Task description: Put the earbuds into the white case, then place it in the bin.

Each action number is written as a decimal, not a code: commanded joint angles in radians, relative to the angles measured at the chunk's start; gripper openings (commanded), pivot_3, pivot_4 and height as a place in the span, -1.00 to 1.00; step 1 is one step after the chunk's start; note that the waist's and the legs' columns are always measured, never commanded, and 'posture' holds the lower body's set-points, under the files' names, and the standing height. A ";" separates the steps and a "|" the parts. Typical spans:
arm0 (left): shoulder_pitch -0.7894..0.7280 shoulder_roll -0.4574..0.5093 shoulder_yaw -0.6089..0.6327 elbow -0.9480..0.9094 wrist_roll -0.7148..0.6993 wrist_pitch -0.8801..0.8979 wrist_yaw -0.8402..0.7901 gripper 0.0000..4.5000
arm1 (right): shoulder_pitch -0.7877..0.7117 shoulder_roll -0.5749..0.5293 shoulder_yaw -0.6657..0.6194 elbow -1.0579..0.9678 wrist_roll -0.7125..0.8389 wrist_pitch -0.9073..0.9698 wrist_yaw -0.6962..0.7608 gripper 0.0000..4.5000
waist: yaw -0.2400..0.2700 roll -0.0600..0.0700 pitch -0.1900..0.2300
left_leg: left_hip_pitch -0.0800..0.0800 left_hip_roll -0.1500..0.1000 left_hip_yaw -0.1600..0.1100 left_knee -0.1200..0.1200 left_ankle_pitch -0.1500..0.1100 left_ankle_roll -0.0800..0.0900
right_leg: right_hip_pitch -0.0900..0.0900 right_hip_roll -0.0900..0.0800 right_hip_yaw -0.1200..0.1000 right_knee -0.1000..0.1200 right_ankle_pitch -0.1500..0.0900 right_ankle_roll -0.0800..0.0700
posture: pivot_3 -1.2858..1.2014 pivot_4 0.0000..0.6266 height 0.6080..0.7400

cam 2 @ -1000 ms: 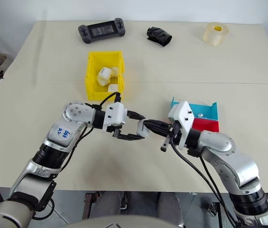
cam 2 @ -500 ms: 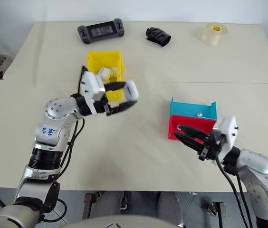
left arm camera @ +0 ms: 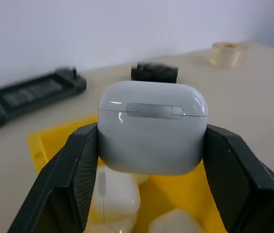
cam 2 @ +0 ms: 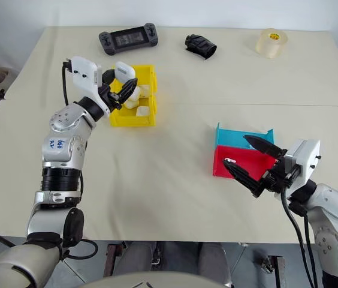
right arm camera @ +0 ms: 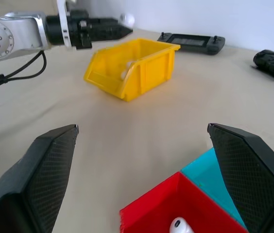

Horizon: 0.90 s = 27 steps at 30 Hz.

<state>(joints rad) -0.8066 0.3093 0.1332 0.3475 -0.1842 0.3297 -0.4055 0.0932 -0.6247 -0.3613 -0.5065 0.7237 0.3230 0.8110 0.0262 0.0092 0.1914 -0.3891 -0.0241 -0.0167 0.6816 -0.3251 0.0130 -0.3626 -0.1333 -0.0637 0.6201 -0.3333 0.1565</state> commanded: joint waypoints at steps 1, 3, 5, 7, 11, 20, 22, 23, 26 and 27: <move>-0.035 0.014 -0.008 -0.016 -0.016 0.010 -0.028 0.70 | -0.013 0.003 -0.008 -0.045 0.006 -0.013 -0.024 1.00 | -0.001 0.000 0.000 | 0.000 0.000 0.000 0.000 0.000 0.000 | 0.000 0.000 0.000 0.000 0.000 0.000 | 0.03 -0.52 1.00; -0.029 0.014 -0.016 -0.042 -0.017 -0.015 -0.048 0.98 | -0.014 0.009 -0.004 -0.051 0.009 -0.011 -0.034 1.00 | 0.000 0.000 0.000 | 0.000 0.000 0.000 0.000 0.000 0.000 | 0.000 0.000 0.000 0.000 0.000 0.000 | 0.03 -0.52 1.00; -0.008 0.010 -0.014 -0.095 -0.048 -0.053 -0.099 0.99 | -0.010 0.012 0.000 -0.053 0.008 -0.014 -0.038 1.00 | 0.000 0.000 0.000 | 0.000 0.000 0.000 0.000 0.000 0.000 | 0.000 0.000 0.000 0.000 0.000 0.000 | 0.03 -0.52 1.00; 0.038 0.025 -0.013 -0.169 -0.083 -0.069 -0.164 0.99 | -0.007 0.010 0.002 -0.052 0.009 -0.013 -0.035 1.00 | -0.001 0.000 0.000 | 0.000 0.001 0.000 0.000 0.000 0.000 | 0.000 0.000 0.000 0.000 0.000 0.000 | 0.03 -0.52 1.00; 0.188 0.127 -0.036 -0.330 -0.137 -0.108 -0.369 0.99 | -0.015 -0.002 0.004 -0.031 0.009 -0.013 -0.014 1.00 | -0.012 0.000 0.000 | 0.001 0.002 0.001 -0.001 0.000 0.000 | 0.000 0.001 0.001 0.000 0.000 0.000 | 0.03 -0.52 1.00; 0.492 0.326 0.063 -0.341 -0.301 -0.291 -0.784 0.99 | -0.056 -0.047 0.001 0.047 0.004 -0.015 0.065 1.00 | -0.006 0.000 0.000 | 0.002 0.006 0.000 -0.002 0.000 -0.001 | 0.001 0.000 0.001 0.000 -0.001 -0.002 | 0.03 -0.52 1.00; 0.546 0.352 0.105 -0.330 -0.331 -0.299 -0.825 0.99 | -0.053 -0.074 -0.014 0.061 0.001 -0.012 0.091 1.00 | -0.002 0.000 0.000 | 0.002 0.005 0.000 -0.002 0.000 -0.001 | 0.001 -0.001 0.001 -0.001 -0.001 -0.002 | 0.03 -0.52 1.00; 0.566 0.358 0.124 -0.335 -0.349 -0.289 -0.828 0.99 | -0.044 -0.089 -0.024 0.064 0.003 -0.007 0.107 1.00 | -0.002 0.000 0.000 | 0.002 0.005 0.000 -0.002 0.000 -0.001 | 0.002 -0.002 0.001 -0.001 -0.001 -0.002 | 0.03 -0.52 1.00; 0.604 0.366 0.149 -0.369 -0.353 -0.309 -0.826 0.99 | -0.022 -0.126 -0.052 0.084 0.009 -0.005 0.148 1.00 | -0.001 0.000 0.000 | 0.002 0.004 0.000 -0.002 0.000 0.000 | 0.002 -0.002 0.000 -0.001 -0.001 -0.002 | 0.03 -0.52 1.00; 0.619 0.372 0.154 -0.382 -0.337 -0.310 -0.809 0.99 | -0.018 -0.137 -0.058 0.091 0.008 -0.008 0.161 1.00 | -0.001 0.000 0.000 | 0.002 0.005 0.000 -0.002 0.000 0.000 | 0.002 -0.002 0.000 -0.001 -0.001 -0.002 | 0.03 -0.52 1.00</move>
<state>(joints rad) -0.1985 0.6641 0.2589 0.0107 -0.5116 0.0402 -1.2273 0.0681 -0.7457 -0.3772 -0.4142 0.7243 0.3263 0.9468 0.0253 0.0096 0.1913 -0.3869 -0.0195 -0.0170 0.6800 -0.3255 0.0133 -0.3603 -0.1356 -0.0635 0.6192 -0.3343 0.1545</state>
